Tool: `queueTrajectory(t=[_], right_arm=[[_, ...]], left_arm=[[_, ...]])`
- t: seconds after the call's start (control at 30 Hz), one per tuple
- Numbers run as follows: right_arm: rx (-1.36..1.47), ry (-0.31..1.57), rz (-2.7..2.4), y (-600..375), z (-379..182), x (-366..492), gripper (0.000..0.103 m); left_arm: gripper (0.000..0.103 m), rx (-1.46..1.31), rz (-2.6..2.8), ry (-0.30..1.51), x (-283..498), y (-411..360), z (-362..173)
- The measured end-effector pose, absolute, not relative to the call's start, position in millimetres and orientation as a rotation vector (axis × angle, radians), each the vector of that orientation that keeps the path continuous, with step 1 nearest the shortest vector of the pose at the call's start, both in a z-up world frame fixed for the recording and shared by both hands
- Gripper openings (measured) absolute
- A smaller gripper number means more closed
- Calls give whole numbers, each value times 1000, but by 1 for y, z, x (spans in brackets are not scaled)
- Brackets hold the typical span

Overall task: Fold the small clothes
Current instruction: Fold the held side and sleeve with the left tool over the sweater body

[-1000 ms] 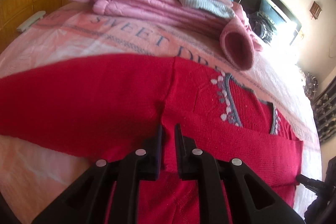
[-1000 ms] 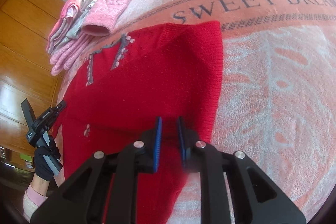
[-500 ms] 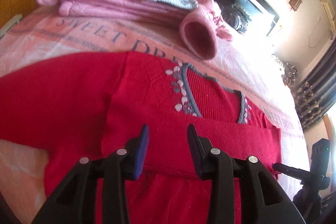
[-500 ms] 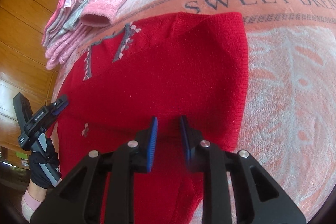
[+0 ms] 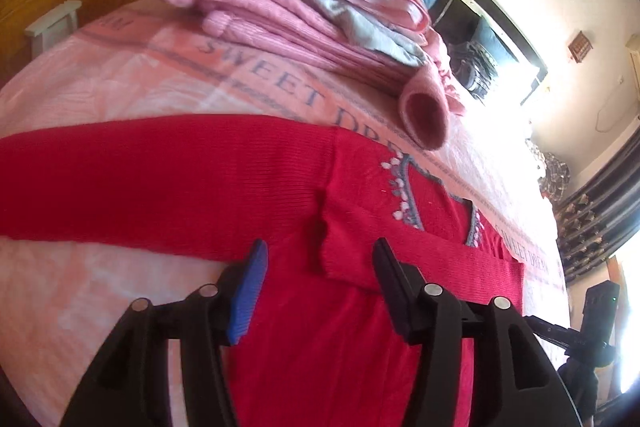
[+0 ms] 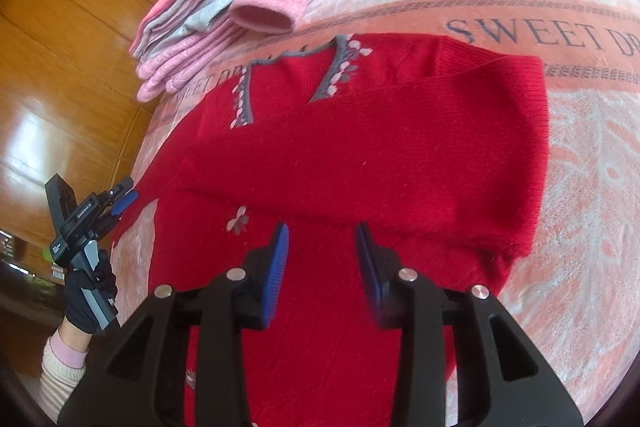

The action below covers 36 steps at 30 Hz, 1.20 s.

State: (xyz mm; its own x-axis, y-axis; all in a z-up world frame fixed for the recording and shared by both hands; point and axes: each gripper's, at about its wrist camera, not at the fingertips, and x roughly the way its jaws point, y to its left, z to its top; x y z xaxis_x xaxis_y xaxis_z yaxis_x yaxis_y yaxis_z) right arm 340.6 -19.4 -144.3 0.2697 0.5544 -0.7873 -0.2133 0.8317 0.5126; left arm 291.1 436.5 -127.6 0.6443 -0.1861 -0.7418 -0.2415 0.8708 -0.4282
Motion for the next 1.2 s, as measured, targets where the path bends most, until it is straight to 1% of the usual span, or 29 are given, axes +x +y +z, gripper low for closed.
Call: queueTrajectory(t=[0.07, 0.17, 0.37, 0.43, 0.6, 0.83, 0.9, 0.97, 1.0, 1.03, 1.07, 1.1, 1.13, 1.17, 1.2], right_arm=[[312, 1218, 557, -8, -148, 334, 36], [259, 1248, 575, 9, -154, 325, 36], [226, 1284, 567, 25, -171, 323, 36], [224, 1290, 559, 29, -176, 324, 36], [229, 1282, 544, 35, -181, 328, 37], [212, 1268, 531, 45, -185, 334, 41], [203, 1264, 532, 46, -185, 334, 41], [206, 1261, 534, 46, -185, 335, 41], [210, 1260, 537, 45, -185, 334, 41], [211, 1259, 538, 44, -186, 334, 40], [213, 1259, 538, 43, -186, 334, 39], [219, 1261, 540, 41, -186, 334, 39], [226, 1261, 542, 39, -185, 333, 39], [233, 1260, 542, 37, -185, 333, 38], [237, 1259, 543, 33, -185, 331, 38]], left_arm=[[55, -560, 94, 883, 269, 473, -135], [55, -715, 183, 871, 235, 534, -155], [54, -984, 314, 746, 190, 631, -190], [52, -1044, 314, 692, 188, 651, -196], [52, -1097, 325, 596, 192, 684, -202], [52, -1046, 415, 532, 196, 715, -197], [47, -1029, 436, 526, 195, 719, -195], [39, -1005, 448, 527, 192, 722, -193], [37, -997, 457, 524, 189, 724, -192], [33, -992, 468, 521, 186, 726, -191], [26, -993, 472, 517, 184, 727, -191], [22, -988, 472, 516, 182, 728, -190], [13, -969, 469, 514, 182, 727, -187], [9, -945, 463, 513, 183, 724, -183], [9, -918, 456, 511, 185, 721, -179]])
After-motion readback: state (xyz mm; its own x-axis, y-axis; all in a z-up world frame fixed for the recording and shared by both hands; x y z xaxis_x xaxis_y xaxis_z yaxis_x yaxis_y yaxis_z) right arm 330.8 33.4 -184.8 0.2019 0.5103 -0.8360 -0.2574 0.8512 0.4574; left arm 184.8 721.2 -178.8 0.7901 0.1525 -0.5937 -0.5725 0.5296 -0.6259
